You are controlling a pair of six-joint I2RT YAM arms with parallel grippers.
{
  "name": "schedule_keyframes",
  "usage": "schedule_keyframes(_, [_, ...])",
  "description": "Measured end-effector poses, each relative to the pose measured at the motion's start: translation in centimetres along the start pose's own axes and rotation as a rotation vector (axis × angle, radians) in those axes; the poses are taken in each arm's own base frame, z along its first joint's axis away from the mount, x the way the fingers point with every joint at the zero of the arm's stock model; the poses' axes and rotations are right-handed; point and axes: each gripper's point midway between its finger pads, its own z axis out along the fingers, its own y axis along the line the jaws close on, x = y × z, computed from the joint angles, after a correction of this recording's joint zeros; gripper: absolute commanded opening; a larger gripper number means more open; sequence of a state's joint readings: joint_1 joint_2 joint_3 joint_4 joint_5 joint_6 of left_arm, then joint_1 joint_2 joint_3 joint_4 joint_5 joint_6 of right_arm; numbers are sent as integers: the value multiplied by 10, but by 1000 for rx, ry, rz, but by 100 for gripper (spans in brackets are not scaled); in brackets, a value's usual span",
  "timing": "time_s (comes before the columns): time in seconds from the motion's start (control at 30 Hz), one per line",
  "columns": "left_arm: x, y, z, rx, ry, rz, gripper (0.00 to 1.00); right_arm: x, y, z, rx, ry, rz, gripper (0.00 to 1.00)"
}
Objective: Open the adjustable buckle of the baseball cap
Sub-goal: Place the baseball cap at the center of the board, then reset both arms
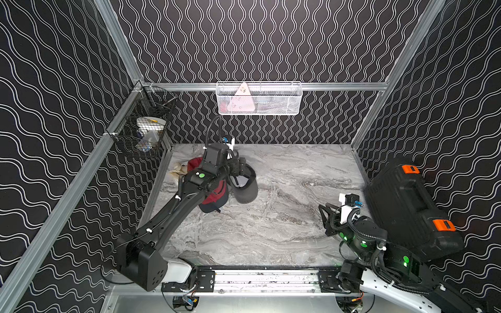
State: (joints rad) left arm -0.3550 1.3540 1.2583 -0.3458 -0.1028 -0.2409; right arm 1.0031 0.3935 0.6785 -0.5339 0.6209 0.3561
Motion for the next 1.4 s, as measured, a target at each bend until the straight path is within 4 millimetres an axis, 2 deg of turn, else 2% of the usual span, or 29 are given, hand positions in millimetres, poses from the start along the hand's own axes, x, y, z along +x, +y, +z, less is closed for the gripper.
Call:
schedule_keyframes(0.13, [11, 22, -10, -74, -28, -33, 97, 2, -4, 3, 32, 4, -2, 43])
schedule_keyframes(0.23, [30, 36, -22, -112, -59, -40, 99, 2, -12, 5, 89, -4, 0, 47])
schedule_keyframes(0.47, [66, 78, -59, -261, -187, -56, 99, -1, -47, 5, 319, -65, -18, 63])
schedule_keyframes(0.6, [85, 98, -66, -359, -195, -33, 99, 7, -71, 3, 468, -100, -50, 71])
schedule_keyframes(0.8, [126, 119, -57, -447, -156, 5, 99, 44, -89, 27, 610, -55, -204, 78])
schedule_keyframes(0.93, [151, 133, -48, -518, -113, 24, 99, 49, -119, 40, 732, 5, -178, 80])
schedule_keyframes(1.03, [155, 141, -41, -572, -97, 34, 99, 59, -142, 51, 788, 61, -130, 82])
schedule_keyframes(1.1, [159, 148, -37, -604, -81, 46, 99, 73, -153, 60, 800, 122, -118, 84])
schedule_keyframes(1.23, [170, 161, -27, -651, -34, 45, 99, 99, -166, 74, 804, 223, -105, 86])
schedule_keyframes(1.4, [182, 178, -16, -686, -4, 1, 99, 118, -180, 84, 824, 277, -71, 86])
